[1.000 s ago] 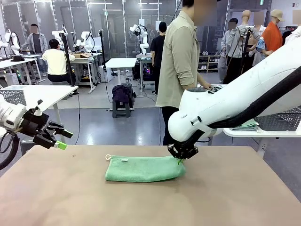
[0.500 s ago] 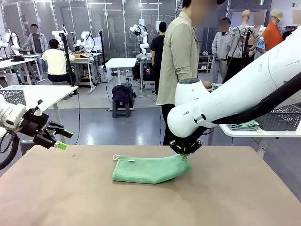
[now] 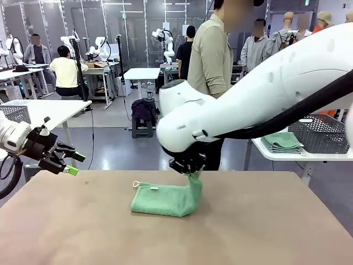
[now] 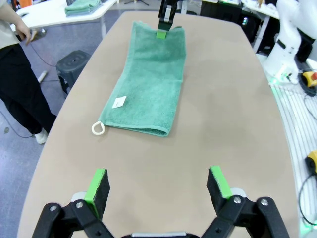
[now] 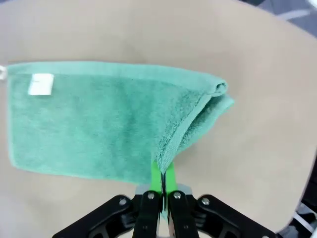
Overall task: Fold the towels and place them in the basket.
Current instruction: When a person lays out a Towel with hook on the table, fold it in half twice.
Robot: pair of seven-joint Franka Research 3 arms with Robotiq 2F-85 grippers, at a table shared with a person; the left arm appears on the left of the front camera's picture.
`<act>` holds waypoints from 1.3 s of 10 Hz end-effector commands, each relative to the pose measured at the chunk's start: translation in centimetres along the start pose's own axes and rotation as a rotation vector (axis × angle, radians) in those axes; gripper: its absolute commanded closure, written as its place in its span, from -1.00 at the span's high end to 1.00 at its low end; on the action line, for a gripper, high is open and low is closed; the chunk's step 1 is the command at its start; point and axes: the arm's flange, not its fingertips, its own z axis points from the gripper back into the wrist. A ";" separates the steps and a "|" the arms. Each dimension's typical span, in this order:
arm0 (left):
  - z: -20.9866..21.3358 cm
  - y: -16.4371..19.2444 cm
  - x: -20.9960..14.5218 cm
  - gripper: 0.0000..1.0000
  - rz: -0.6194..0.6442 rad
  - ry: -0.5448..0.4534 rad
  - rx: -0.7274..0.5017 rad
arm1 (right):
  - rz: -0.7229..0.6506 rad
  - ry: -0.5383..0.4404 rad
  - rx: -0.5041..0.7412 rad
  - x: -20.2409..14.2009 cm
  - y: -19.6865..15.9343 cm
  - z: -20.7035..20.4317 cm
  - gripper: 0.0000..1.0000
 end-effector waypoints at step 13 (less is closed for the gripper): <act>0.1 0.0 0.0 1.00 0.006 0.007 -0.003 | -0.020 -0.042 0.089 1.6 14.4 -0.5 -0.93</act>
